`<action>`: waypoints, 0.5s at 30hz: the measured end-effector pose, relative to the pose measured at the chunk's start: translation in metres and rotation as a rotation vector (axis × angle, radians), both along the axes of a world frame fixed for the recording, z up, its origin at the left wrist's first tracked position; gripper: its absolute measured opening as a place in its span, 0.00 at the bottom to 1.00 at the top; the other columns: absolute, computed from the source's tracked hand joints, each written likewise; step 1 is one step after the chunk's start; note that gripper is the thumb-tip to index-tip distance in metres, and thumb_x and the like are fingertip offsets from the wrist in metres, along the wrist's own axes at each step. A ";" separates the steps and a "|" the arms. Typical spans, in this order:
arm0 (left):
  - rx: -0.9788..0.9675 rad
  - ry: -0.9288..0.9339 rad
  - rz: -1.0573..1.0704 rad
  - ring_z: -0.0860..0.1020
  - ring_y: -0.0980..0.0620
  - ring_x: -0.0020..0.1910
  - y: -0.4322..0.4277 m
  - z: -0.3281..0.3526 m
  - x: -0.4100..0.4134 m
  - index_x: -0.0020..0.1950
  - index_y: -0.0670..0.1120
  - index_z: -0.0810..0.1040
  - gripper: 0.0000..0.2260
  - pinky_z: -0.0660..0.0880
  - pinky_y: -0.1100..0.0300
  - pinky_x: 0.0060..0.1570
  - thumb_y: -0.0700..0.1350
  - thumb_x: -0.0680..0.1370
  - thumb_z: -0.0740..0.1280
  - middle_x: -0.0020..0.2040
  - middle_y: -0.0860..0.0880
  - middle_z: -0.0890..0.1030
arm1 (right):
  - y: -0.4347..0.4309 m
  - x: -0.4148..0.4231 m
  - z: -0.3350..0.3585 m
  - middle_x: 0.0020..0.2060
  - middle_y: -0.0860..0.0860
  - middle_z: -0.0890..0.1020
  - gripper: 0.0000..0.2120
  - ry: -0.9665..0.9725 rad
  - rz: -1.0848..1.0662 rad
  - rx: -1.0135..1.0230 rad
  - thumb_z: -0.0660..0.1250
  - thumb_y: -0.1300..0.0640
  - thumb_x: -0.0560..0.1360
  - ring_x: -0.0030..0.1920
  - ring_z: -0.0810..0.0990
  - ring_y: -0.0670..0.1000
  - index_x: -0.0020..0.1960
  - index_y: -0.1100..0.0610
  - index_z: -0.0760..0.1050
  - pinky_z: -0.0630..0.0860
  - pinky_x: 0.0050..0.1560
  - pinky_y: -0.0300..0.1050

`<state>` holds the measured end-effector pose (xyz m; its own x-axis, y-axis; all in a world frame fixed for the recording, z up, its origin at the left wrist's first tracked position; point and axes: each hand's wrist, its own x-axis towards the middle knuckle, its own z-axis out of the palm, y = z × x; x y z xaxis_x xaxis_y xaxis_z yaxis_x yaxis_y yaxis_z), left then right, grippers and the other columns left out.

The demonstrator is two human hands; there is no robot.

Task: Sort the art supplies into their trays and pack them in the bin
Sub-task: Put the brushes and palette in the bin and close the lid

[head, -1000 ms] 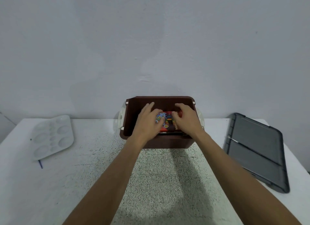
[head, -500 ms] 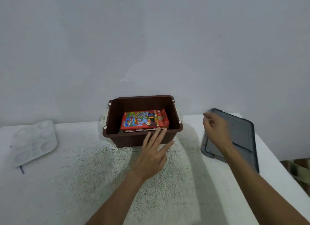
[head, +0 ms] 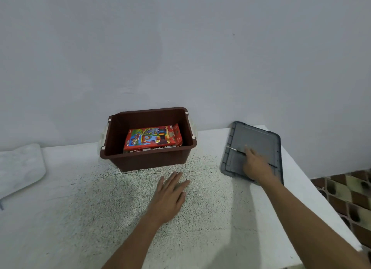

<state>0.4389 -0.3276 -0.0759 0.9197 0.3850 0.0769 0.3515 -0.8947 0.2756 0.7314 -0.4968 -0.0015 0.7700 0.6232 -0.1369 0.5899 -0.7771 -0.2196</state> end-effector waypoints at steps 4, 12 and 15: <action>-0.049 0.045 -0.004 0.38 0.60 0.78 -0.001 0.007 -0.001 0.79 0.60 0.54 0.24 0.34 0.52 0.76 0.60 0.83 0.42 0.80 0.58 0.43 | -0.005 -0.003 -0.011 0.60 0.59 0.76 0.18 -0.208 0.032 -0.101 0.55 0.62 0.79 0.55 0.74 0.60 0.68 0.58 0.68 0.72 0.52 0.50; -0.186 0.039 -0.039 0.40 0.61 0.78 0.007 0.012 -0.001 0.77 0.61 0.58 0.22 0.35 0.51 0.76 0.58 0.83 0.49 0.80 0.58 0.47 | -0.002 0.000 -0.014 0.49 0.56 0.78 0.11 -0.306 0.041 -0.043 0.56 0.63 0.79 0.48 0.75 0.57 0.56 0.59 0.75 0.69 0.43 0.47; -0.204 0.036 -0.045 0.40 0.60 0.78 0.008 0.013 0.000 0.78 0.61 0.58 0.21 0.33 0.54 0.74 0.56 0.84 0.53 0.80 0.58 0.47 | 0.004 -0.010 -0.010 0.44 0.56 0.77 0.06 -0.213 0.025 0.123 0.58 0.63 0.78 0.43 0.74 0.56 0.50 0.59 0.74 0.68 0.39 0.46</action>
